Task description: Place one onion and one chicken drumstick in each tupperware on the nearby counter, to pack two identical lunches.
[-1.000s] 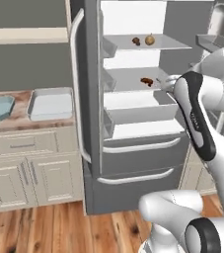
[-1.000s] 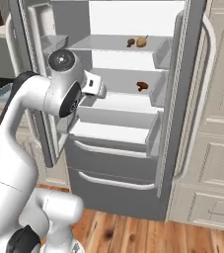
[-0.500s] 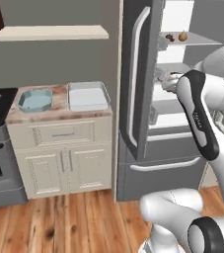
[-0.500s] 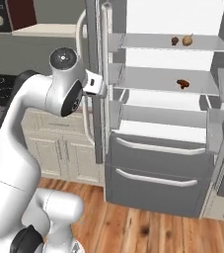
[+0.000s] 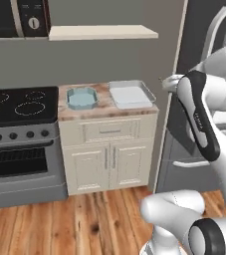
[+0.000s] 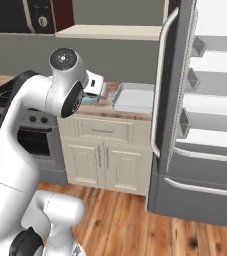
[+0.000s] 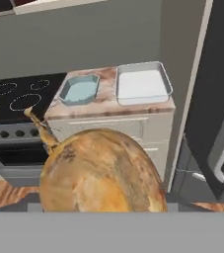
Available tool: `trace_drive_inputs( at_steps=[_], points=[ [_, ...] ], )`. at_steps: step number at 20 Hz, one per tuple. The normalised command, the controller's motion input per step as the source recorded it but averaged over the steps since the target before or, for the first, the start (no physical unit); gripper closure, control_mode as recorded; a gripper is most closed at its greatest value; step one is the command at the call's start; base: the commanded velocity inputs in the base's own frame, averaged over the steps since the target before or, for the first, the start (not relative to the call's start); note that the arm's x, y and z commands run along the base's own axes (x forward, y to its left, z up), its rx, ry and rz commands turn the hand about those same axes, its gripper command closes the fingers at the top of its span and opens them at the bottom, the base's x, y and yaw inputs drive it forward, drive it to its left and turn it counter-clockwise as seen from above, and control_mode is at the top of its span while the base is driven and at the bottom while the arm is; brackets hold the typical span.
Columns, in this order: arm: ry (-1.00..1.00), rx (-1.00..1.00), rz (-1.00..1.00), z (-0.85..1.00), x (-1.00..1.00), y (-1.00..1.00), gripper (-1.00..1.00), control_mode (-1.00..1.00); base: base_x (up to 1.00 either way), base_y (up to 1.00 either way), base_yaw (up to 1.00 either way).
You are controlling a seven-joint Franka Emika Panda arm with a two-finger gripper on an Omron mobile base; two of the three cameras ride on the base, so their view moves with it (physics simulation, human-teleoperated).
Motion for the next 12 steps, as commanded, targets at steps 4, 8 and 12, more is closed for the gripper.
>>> trace_drive_inputs(
  at_steps=[4,8,12],
  points=[
    [0.0,0.0,0.0,0.0,0.0,0.0,1.0,1.0,0.8,0.65,0.0],
    [0.0,0.0,0.0,0.0,0.0,0.0,1.0,1.0,1.0,0.44,-0.01],
    [0.0,0.0,0.0,0.0,0.0,0.0,1.0,1.0,1.0,0.36,0.0]
  ],
)
